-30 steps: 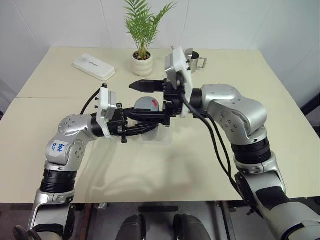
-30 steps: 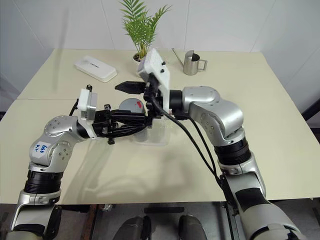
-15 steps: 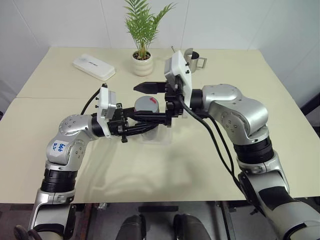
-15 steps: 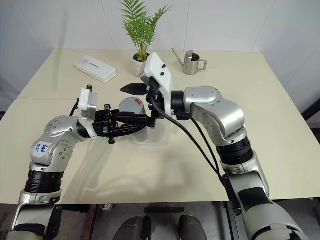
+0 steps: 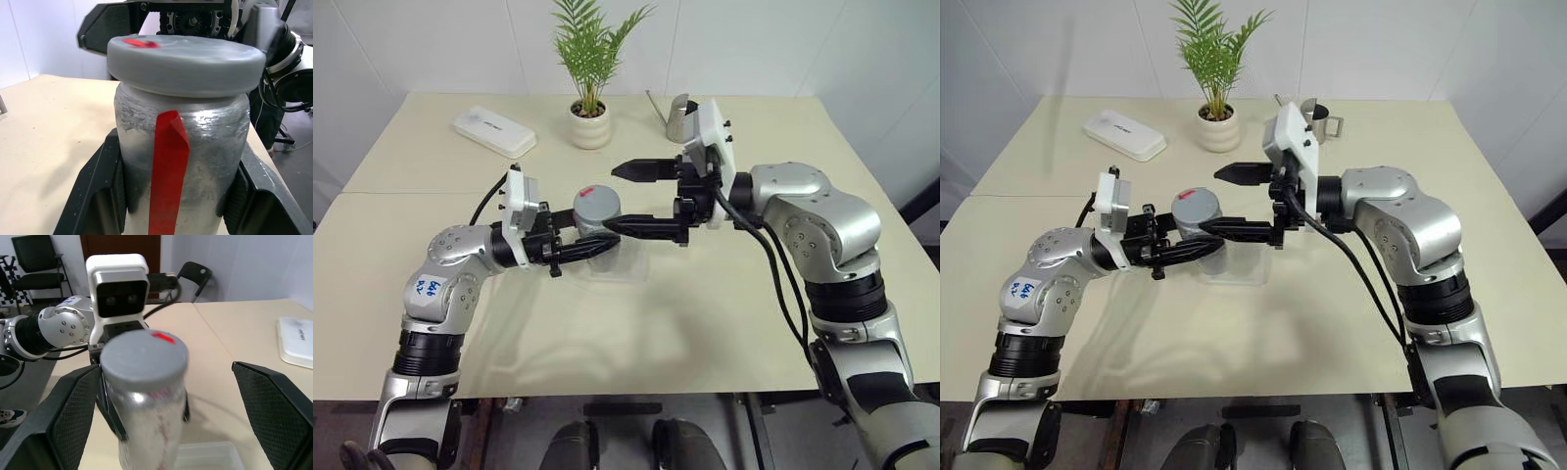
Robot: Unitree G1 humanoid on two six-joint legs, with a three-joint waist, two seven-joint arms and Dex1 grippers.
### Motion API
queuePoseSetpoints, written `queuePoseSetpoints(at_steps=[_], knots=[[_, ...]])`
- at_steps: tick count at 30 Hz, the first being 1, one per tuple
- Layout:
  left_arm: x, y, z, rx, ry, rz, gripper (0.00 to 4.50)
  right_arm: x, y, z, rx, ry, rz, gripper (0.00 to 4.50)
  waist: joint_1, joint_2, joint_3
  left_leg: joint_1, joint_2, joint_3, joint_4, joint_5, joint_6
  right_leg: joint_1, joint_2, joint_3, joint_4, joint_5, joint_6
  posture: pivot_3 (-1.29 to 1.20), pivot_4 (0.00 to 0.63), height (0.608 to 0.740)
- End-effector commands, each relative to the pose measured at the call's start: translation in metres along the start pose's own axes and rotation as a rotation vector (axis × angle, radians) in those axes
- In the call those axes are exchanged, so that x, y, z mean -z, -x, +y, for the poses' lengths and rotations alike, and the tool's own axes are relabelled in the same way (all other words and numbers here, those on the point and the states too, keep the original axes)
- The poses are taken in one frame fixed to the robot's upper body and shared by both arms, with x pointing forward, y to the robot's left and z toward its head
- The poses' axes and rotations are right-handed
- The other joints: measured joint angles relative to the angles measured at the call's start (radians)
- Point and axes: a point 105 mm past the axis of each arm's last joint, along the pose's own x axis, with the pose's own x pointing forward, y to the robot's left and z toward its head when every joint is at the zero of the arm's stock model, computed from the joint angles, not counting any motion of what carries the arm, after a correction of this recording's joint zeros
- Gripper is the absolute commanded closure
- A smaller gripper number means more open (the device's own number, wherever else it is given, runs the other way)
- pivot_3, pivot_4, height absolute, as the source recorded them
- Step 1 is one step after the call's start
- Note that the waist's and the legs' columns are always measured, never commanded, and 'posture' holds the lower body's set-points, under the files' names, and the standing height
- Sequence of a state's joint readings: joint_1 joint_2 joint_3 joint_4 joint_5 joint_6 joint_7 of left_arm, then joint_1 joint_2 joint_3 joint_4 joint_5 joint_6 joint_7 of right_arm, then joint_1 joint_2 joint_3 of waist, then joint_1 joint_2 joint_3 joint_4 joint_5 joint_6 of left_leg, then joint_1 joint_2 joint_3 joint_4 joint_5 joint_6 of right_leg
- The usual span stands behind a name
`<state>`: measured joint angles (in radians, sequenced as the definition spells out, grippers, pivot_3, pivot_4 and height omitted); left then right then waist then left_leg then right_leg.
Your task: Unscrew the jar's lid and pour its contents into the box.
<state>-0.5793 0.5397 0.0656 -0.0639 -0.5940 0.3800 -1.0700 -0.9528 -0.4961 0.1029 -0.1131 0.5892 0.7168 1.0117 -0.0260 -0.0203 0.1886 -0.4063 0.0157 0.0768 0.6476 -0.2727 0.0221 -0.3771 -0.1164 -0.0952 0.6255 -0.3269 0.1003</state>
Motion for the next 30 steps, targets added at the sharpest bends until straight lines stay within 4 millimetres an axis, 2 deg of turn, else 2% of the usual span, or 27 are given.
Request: queuePoseSetpoints(at_steps=[1,4,9,12,19,25,28,29,30], knots=[[-0.011,-0.002,-0.007,0.054,-0.055,-0.017,2.55,-0.018,0.010,0.007,-0.028,0.037,-0.069,0.03,0.000,0.000,0.000,0.000,0.000,0.000,0.000,0.000,0.000,0.000,0.000,0.000,0.000,0.000,0.000,0.00,0.150,0.740],[-0.011,-0.001,-0.007,0.055,-0.056,-0.014,2.55,-0.021,0.010,0.017,-0.092,0.026,-0.091,0.03,0.000,0.000,0.000,0.000,0.000,0.000,0.000,0.000,0.000,0.000,0.000,0.000,0.000,0.000,0.000,0.00,0.150,0.740],[-0.012,0.000,-0.006,0.054,-0.058,-0.008,2.55,-0.025,0.008,0.021,-0.120,0.024,-0.116,0.03,0.000,0.000,0.000,0.000,0.000,0.000,0.000,0.000,0.000,0.000,0.000,0.000,0.000,0.000,0.000,0.00,0.150,0.740],[-0.011,0.000,-0.006,0.054,-0.057,-0.006,2.55,-0.027,-0.001,0.023,-0.125,0.031,-0.111,0.03,0.000,0.000,0.000,0.000,0.000,0.000,0.000,0.000,0.000,0.000,0.000,0.000,0.000,0.000,0.000,0.00,0.150,0.740],[-0.011,-0.002,-0.007,0.060,-0.054,-0.007,2.55,-0.014,-0.032,0.020,-0.096,0.033,-0.035,0.03,-0.002,0.000,0.000,0.000,0.000,0.000,0.000,0.000,0.000,0.000,0.000,0.000,0.000,0.000,0.000,0.00,0.150,0.740],[-0.012,-0.002,-0.007,0.060,-0.054,-0.007,2.55,-0.012,-0.040,0.024,-0.115,0.030,-0.040,0.03,0.001,0.000,0.000,0.000,0.000,0.000,0.000,0.000,0.000,0.000,0.000,0.000,0.000,0.000,0.000,0.00,0.150,0.740],[-0.012,-0.002,-0.007,0.057,-0.055,-0.007,2.55,-0.014,-0.040,0.021,-0.095,0.032,-0.061,0.60,0.000,0.000,0.000,0.000,0.000,0.000,0.000,0.000,0.000,0.000,0.000,0.000,0.000,0.000,0.000,0.00,0.150,0.740],[-0.012,-0.002,-0.007,0.056,-0.054,-0.008,2.55,-0.017,-0.040,0.020,-0.090,0.028,-0.076,1.05,-0.001,0.000,0.000,0.000,0.000,0.000,0.000,0.000,0.000,0.000,0.000,0.000,0.000,0.000,0.000,0.00,0.150,0.740],[-0.011,-0.002,-0.007,0.055,-0.054,-0.007,2.55,-0.020,-0.040,0.020,-0.091,0.025,-0.092,1.28,-0.001,0.000,0.000,0.000,0.000,0.000,0.000,0.000,0.000,0.000,0.000,0.000,0.000,0.000,0.000,0.00,0.150,0.740]])
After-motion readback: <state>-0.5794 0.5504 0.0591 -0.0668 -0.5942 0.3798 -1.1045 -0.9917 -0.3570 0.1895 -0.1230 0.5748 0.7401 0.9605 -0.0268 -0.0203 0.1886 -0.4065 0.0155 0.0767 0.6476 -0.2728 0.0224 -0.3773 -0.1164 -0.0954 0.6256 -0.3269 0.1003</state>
